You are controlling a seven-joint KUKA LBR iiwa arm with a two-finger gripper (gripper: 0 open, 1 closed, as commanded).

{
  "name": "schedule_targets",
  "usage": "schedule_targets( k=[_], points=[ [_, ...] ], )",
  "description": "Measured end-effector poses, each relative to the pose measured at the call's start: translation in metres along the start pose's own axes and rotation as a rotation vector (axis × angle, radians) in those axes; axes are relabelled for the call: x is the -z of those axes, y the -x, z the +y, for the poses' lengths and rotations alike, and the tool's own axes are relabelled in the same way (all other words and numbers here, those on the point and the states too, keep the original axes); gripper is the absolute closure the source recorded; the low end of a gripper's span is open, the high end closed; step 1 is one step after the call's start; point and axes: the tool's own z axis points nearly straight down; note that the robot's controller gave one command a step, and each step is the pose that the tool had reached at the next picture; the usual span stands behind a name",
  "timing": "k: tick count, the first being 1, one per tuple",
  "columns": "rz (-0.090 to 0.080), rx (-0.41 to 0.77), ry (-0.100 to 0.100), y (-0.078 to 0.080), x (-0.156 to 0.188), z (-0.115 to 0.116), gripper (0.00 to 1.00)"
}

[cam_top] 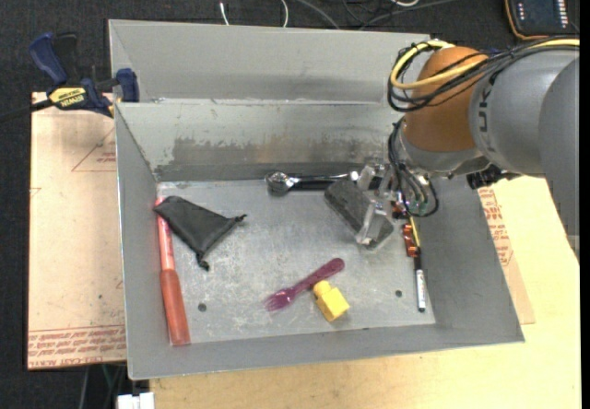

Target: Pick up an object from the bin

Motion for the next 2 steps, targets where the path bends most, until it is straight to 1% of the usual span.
schedule_targets(
  k=[1,2],
  points=[
    [-0.014,-0.078,0.003,0.012,0.052,-0.004,0.00],
    [0.005,-0.018,0.001,0.000,-0.012,0.000,0.00]
  ],
)
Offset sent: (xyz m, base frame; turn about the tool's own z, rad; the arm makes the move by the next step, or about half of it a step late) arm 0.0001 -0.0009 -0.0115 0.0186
